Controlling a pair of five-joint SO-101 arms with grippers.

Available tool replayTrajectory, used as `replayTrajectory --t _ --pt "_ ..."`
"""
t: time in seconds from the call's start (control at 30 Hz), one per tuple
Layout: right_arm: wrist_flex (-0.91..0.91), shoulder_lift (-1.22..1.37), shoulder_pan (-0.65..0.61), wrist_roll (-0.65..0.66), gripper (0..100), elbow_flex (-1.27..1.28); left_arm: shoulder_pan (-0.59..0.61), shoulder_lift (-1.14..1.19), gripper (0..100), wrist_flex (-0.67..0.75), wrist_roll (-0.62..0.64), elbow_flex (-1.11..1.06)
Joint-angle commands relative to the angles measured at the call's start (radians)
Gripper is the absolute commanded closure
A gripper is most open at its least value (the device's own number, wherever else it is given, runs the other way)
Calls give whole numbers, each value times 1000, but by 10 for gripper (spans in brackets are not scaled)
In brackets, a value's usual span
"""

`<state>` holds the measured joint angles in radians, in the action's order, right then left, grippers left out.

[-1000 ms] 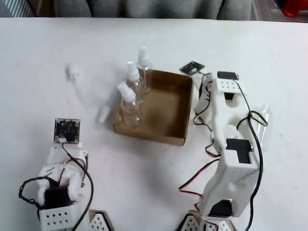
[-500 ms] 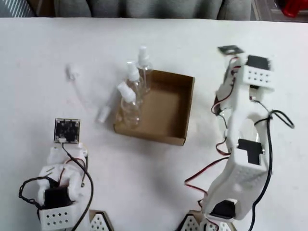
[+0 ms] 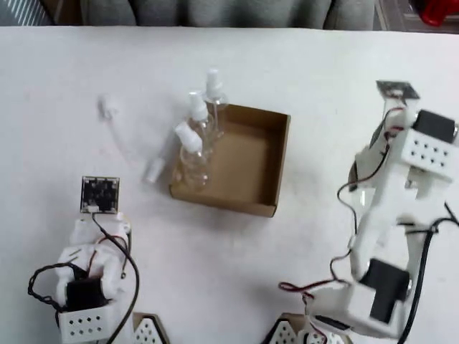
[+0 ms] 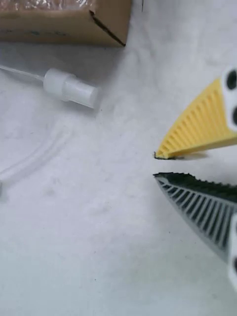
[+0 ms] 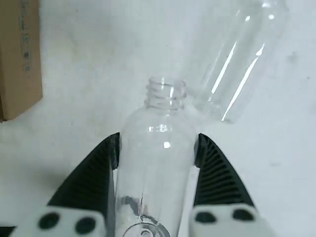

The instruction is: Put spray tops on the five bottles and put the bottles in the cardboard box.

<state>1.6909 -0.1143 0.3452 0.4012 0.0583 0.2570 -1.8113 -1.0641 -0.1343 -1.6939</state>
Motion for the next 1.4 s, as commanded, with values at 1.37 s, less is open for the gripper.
replayTrajectory --t 1.37 --pt "-561 -242 -127 -48 854 661 5 4 943 8 -11 0"
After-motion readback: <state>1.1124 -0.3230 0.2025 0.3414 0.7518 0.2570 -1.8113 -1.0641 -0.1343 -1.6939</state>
